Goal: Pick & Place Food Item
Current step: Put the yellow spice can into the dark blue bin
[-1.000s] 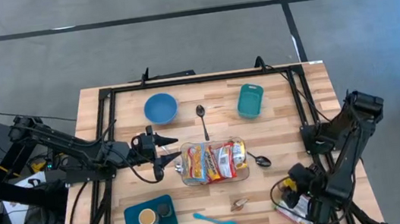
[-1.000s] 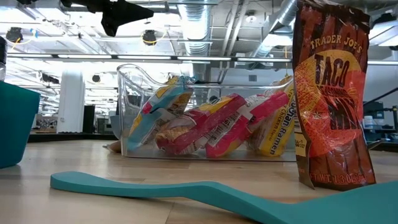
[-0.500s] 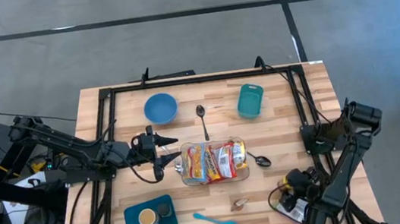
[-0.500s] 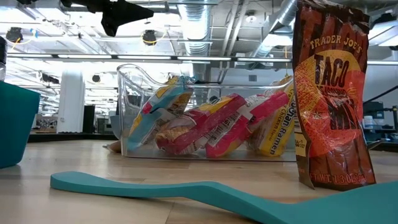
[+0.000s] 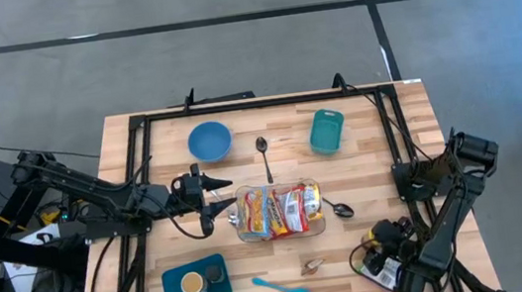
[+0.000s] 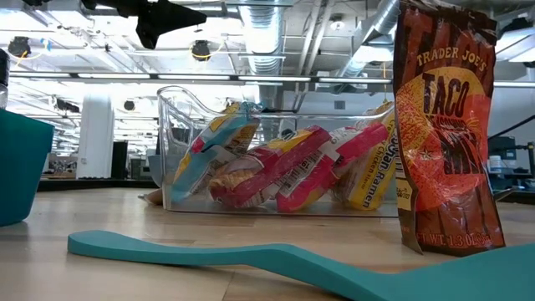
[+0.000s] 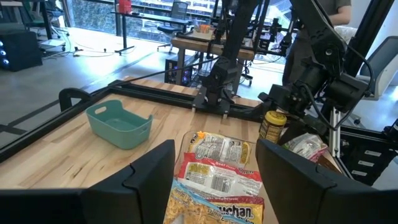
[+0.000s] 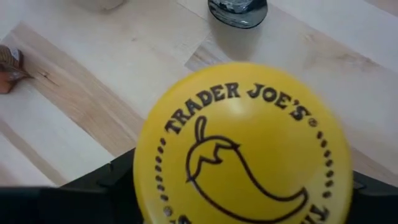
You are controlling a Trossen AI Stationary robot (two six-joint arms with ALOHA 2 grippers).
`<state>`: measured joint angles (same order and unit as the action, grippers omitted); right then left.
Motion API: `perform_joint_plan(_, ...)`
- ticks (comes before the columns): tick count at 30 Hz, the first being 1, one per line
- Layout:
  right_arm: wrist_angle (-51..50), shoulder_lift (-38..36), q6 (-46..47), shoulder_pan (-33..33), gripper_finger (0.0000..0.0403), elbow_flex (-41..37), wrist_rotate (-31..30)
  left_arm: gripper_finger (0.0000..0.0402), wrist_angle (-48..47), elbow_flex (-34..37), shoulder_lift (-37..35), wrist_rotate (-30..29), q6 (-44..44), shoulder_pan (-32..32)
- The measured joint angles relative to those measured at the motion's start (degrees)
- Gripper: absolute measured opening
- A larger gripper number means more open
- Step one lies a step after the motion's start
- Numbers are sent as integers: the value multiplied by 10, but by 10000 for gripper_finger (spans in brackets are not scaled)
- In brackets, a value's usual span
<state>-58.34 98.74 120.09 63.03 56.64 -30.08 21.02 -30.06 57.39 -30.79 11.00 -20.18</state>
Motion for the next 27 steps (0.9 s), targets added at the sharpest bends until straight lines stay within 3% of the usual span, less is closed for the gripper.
perform_joint_plan(9, 2, 0, -49, -38, 300, 0, 0, 218, 0, 0, 0, 0, 0, 0)
perform_joint_plan(15, 6, 0, -49, -36, 276, 0, -2, 218, 0, 0, 0, 0, 0, 0)
perform_joint_plan(20, 5, 0, -31, -27, 269, -1, -43, 218, 0, 0, 0, 0, 0, 0)
perform_joint_plan(27, 1, 0, -77, -60, 269, -1, -45, 218, 0, 0, 0, 0, 0, 0)
